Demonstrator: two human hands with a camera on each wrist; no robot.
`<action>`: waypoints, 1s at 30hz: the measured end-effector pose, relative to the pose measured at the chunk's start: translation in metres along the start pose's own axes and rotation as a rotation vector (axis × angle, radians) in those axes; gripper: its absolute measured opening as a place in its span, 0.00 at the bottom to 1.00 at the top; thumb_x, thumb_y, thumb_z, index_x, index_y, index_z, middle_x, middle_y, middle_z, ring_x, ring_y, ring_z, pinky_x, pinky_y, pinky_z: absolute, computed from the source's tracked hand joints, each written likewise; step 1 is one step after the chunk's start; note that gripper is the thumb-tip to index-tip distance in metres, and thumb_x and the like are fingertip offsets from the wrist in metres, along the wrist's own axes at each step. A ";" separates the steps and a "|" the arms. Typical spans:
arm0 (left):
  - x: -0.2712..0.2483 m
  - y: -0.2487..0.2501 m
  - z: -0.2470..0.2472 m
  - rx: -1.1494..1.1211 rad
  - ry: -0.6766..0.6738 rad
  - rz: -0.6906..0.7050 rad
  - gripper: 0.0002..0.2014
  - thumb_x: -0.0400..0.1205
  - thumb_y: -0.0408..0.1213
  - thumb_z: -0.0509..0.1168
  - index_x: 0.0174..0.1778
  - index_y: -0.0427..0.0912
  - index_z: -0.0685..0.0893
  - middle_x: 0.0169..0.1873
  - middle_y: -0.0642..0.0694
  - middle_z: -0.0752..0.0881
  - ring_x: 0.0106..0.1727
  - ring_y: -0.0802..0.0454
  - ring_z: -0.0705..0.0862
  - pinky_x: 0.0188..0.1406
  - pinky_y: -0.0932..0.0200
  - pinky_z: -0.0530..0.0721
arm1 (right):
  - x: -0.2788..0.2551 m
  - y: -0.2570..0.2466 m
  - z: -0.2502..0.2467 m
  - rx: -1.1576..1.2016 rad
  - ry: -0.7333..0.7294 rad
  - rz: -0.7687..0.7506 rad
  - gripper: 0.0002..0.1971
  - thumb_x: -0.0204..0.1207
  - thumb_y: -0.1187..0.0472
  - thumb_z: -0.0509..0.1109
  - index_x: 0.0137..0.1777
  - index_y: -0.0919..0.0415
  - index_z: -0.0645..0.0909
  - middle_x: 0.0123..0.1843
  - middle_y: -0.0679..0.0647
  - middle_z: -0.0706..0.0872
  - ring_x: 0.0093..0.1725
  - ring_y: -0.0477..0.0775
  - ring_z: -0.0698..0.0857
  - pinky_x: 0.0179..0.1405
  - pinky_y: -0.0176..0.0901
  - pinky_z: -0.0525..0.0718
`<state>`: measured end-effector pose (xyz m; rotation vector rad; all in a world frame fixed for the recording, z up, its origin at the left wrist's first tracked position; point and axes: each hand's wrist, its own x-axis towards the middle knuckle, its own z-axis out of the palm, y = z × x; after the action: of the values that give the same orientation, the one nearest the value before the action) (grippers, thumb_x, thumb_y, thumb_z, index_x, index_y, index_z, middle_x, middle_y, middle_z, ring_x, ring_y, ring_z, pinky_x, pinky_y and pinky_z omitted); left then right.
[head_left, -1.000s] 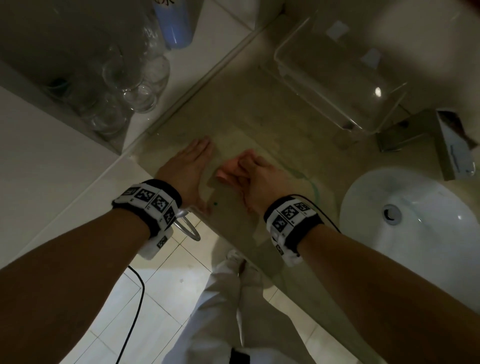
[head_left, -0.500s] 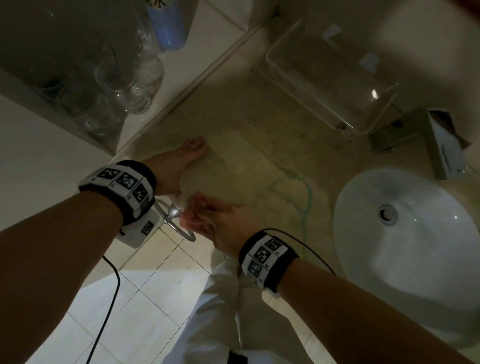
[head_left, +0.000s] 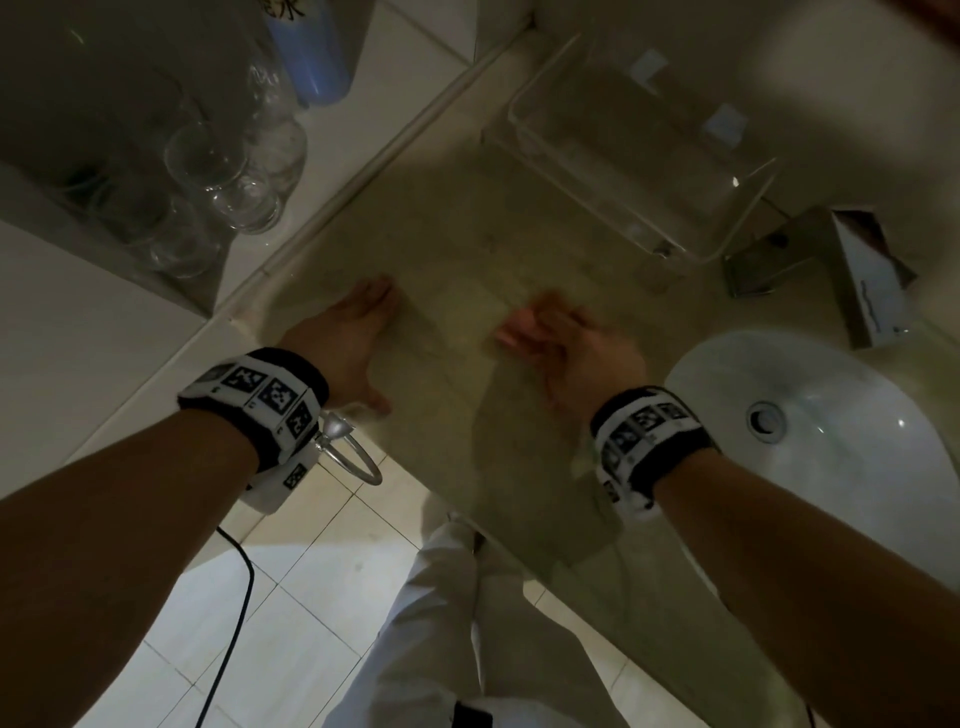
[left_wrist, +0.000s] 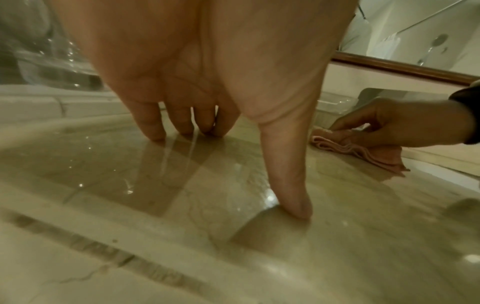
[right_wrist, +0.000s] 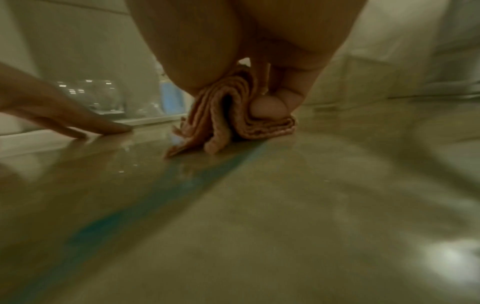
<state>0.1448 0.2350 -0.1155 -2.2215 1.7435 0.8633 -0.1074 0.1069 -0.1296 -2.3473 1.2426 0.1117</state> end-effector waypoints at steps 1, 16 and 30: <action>0.000 0.002 0.001 0.014 0.000 -0.006 0.68 0.60 0.55 0.82 0.85 0.49 0.38 0.85 0.53 0.36 0.86 0.52 0.44 0.80 0.49 0.62 | 0.001 0.012 -0.006 -0.018 0.042 0.036 0.22 0.80 0.43 0.57 0.73 0.41 0.72 0.76 0.49 0.74 0.64 0.64 0.83 0.60 0.52 0.82; 0.006 0.025 0.007 0.131 -0.014 -0.001 0.69 0.58 0.60 0.80 0.85 0.49 0.39 0.86 0.50 0.39 0.86 0.46 0.44 0.82 0.45 0.61 | -0.052 0.013 0.025 -0.013 0.057 -0.065 0.24 0.82 0.40 0.53 0.72 0.49 0.74 0.76 0.48 0.76 0.61 0.56 0.85 0.62 0.44 0.83; 0.022 0.099 0.029 0.269 -0.031 0.315 0.64 0.60 0.61 0.78 0.84 0.55 0.42 0.86 0.52 0.43 0.86 0.46 0.47 0.80 0.38 0.61 | -0.076 0.040 0.011 0.004 0.058 0.047 0.20 0.78 0.51 0.65 0.70 0.47 0.77 0.69 0.51 0.82 0.52 0.63 0.88 0.47 0.52 0.88</action>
<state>0.0458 0.2022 -0.1307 -1.7872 2.0903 0.6660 -0.1817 0.1504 -0.1319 -2.3336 1.3246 0.0574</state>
